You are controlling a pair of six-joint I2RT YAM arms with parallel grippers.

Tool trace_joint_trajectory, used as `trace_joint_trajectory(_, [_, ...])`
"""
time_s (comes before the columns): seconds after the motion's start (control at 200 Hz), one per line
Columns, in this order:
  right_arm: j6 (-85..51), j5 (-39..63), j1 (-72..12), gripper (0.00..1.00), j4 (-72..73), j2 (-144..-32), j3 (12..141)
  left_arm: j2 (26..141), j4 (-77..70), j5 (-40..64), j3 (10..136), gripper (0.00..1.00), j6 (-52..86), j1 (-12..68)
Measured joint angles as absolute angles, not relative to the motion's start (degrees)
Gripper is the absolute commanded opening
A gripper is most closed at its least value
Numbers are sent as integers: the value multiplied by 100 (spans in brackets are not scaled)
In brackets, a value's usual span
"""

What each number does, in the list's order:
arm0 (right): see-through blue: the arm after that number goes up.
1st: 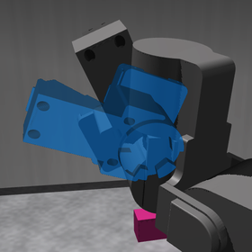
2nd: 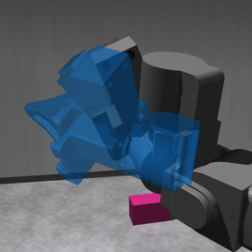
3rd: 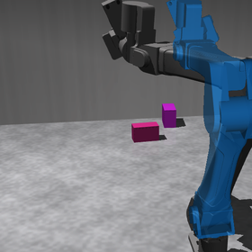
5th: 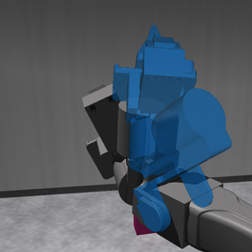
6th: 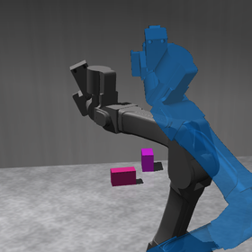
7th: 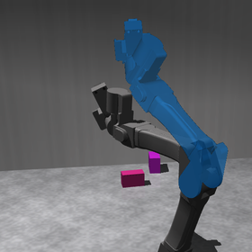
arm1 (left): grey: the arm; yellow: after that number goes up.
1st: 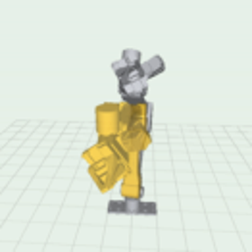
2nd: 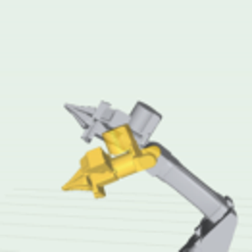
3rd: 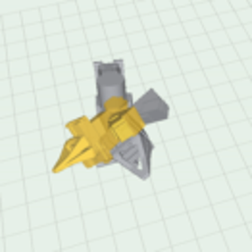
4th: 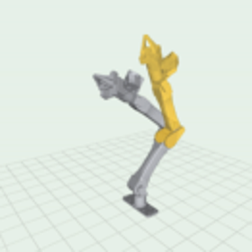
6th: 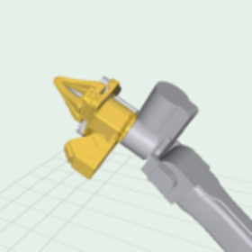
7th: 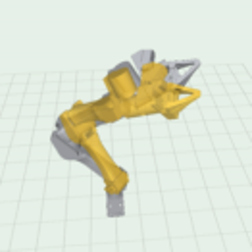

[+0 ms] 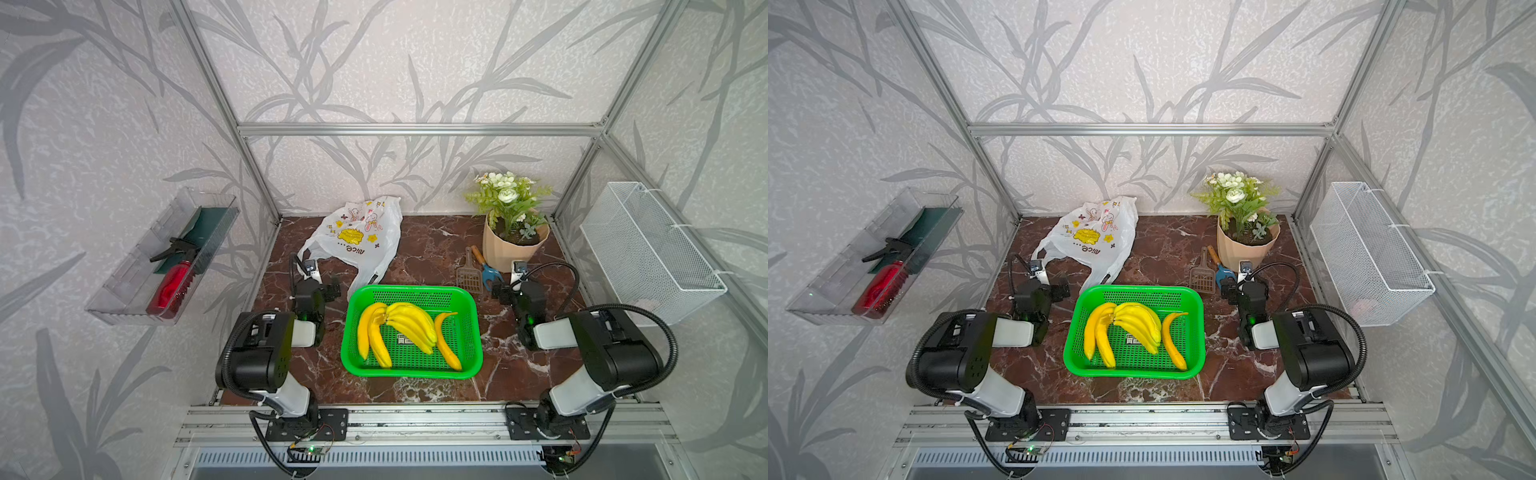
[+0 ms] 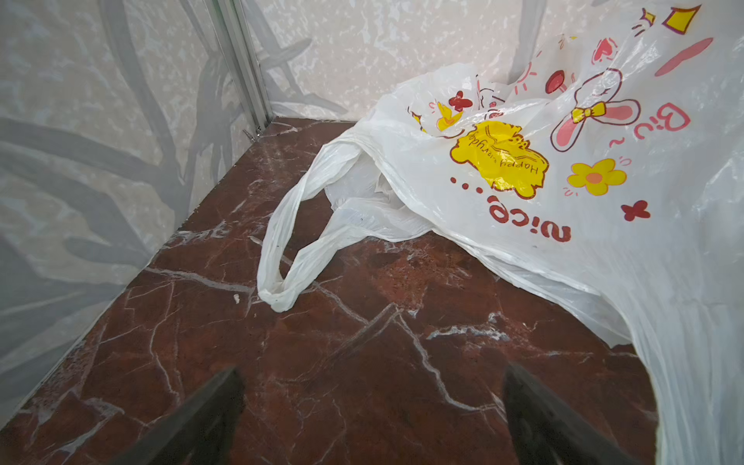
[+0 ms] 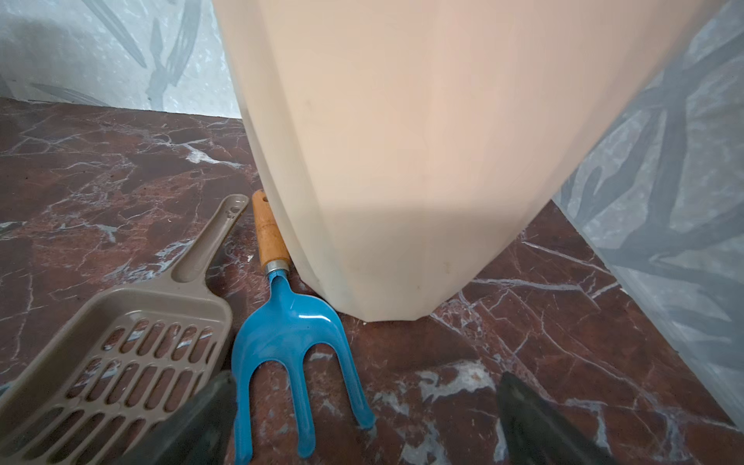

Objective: Place the banana into a plastic bag & tie a knot
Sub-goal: Move the plastic bag to the center of the board.

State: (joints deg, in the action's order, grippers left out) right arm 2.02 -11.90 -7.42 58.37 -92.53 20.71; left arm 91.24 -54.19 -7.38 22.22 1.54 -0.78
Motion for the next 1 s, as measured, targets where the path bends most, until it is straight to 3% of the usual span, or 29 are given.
trace_joint_trajectory(0.71, [257, -1214, -801, 99, 6163, -9218, 1798, 9078, -5465, -775, 2158, 99, 156, -73])
trace_joint_trajectory(0.86, [582, -1664, -1247, 99, 6399, -8715, 1238, 8169, -5078, -1017, 1852, 99, 99, 67])
trace_joint_trajectory(1.0, [810, -1951, -1527, 99, 6075, -7354, 1229, 7030, -4744, -1354, 1876, 99, 128, 338])
